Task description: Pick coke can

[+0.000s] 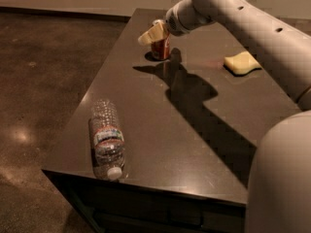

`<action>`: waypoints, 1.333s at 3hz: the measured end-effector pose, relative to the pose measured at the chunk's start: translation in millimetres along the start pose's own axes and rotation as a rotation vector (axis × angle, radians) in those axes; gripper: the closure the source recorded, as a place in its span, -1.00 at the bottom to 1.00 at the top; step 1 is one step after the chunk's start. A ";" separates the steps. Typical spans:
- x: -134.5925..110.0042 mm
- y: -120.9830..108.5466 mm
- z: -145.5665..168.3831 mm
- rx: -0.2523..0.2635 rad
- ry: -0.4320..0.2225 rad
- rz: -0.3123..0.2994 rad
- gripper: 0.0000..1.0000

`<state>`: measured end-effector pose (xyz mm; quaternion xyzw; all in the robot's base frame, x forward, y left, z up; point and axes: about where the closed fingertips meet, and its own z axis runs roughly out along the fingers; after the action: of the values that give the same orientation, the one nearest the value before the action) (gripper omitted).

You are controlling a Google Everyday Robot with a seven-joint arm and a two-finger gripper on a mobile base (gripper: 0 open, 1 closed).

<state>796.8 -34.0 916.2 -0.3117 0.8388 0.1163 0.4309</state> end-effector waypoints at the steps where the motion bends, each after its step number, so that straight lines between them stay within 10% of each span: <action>1: -2.5 -1.8 3.3 -0.005 -0.002 0.001 -0.67; 4: -10.4 0.3 -29.8 -0.085 -0.044 -0.054 0.72</action>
Offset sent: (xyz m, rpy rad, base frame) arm 0.0058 -0.0088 0.0113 0.0226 -0.0180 0.0136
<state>781.8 -43.1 942.4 -0.3499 0.8146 0.1471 0.4387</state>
